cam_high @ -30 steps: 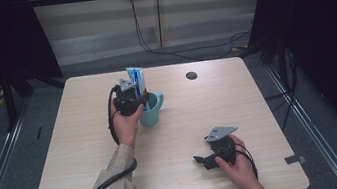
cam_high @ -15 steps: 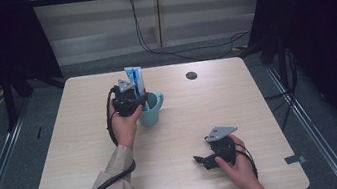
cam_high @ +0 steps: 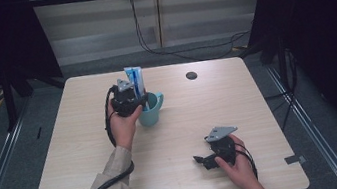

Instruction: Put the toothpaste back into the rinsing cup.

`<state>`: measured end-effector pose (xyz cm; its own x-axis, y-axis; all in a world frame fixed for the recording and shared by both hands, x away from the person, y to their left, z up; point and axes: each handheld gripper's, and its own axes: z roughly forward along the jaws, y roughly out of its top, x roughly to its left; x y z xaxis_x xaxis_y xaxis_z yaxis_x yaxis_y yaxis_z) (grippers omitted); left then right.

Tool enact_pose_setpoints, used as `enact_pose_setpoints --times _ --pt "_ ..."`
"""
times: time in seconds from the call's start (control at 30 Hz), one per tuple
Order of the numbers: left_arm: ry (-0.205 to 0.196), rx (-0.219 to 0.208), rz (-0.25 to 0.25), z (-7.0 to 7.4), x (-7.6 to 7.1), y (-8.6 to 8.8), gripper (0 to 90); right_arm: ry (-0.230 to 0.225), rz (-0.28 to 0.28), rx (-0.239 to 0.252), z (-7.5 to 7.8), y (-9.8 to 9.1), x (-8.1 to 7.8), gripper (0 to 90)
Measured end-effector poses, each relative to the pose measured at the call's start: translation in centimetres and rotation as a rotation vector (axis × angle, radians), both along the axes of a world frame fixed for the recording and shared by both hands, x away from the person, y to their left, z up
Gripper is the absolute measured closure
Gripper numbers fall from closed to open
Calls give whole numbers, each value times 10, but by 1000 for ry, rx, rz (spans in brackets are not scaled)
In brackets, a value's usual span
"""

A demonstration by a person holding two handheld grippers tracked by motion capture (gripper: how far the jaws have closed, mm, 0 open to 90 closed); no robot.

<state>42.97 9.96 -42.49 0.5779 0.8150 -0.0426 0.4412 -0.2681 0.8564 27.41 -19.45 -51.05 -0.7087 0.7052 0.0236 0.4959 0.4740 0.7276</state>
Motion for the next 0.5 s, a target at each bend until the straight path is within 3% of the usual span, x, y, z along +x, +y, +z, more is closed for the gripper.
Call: enact_pose_setpoints --times 0.5 --pt "17 13 -12 9 -4 4 497 1 0 0 0 0 0 163"
